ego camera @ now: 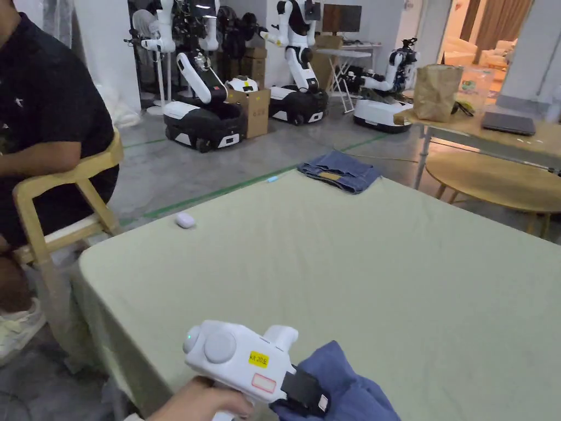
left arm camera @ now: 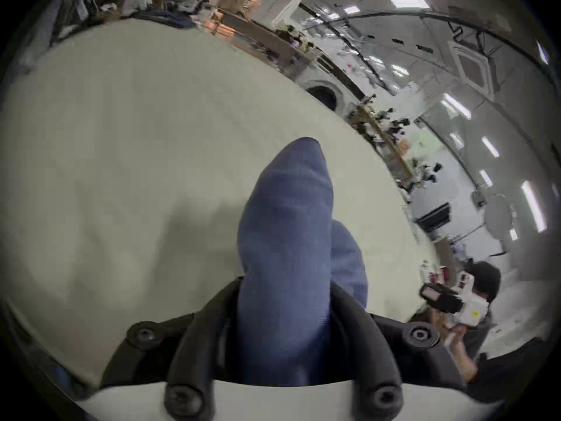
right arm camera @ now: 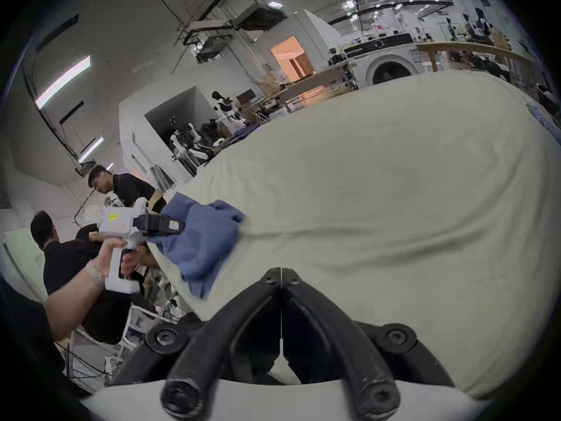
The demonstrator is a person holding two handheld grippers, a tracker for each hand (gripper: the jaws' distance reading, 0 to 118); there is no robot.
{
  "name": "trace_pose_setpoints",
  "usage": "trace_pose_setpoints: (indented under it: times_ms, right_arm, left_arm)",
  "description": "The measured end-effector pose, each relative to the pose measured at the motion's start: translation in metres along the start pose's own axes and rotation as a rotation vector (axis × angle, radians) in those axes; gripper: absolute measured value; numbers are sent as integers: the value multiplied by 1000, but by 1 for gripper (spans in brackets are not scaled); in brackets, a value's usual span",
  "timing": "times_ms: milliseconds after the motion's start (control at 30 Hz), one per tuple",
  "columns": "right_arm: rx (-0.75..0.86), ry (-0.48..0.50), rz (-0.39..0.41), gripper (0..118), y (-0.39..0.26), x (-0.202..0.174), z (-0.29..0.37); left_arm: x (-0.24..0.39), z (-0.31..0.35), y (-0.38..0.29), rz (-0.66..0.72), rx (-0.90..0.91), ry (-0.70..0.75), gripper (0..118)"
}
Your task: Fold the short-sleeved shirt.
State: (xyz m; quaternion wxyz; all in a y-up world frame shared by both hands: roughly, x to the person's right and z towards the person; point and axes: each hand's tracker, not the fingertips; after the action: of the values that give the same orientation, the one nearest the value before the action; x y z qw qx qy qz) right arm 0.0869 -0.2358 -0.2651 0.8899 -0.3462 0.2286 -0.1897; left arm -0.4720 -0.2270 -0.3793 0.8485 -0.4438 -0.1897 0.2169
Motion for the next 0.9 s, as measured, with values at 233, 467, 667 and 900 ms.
trace_pose_setpoints:
  times_ms: [233,467,667,900]
  right_arm:
    - [-35,-14,-3,0,-7,-5,-11]
    - [-32,-13,2,0,-5,-10,-4]
    - [-10,6,14,0,-6,-15,6]
    - [30,20,35,0,-9,-21,26]
  left_arm:
    - [-97,28,35,17,-37,124,19]
    - [-102,57,17,122,169,25,111]
    - [-112,109,12,219,296,183,104]
    - [-76,137,3,224,359,339,0]
